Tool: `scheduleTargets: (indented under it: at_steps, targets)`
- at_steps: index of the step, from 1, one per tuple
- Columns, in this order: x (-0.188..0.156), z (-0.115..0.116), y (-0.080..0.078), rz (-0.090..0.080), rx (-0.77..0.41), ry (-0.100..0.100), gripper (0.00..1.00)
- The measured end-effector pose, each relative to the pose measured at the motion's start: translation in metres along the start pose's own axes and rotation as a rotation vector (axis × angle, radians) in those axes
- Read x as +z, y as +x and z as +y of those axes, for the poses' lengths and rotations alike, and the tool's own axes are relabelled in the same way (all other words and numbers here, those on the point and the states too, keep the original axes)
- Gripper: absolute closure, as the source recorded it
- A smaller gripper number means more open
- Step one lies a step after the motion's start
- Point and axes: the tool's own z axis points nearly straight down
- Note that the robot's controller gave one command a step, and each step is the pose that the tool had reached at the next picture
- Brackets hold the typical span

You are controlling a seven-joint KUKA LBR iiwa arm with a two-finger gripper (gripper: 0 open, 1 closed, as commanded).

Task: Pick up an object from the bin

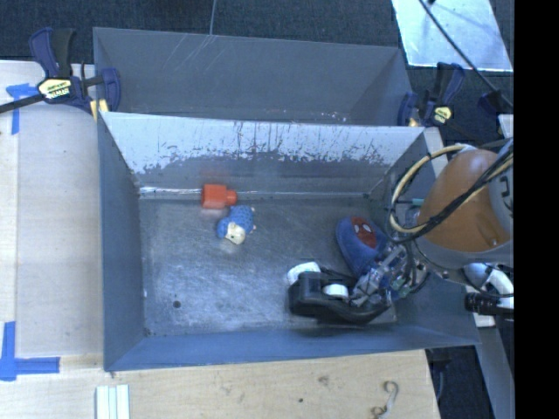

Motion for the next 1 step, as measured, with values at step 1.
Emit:
scheduleTargets:
  at_steps: [1]
  targets:
    - [-0.0012,0.0429,0.044,-0.024,0.03,0.003,0.0]
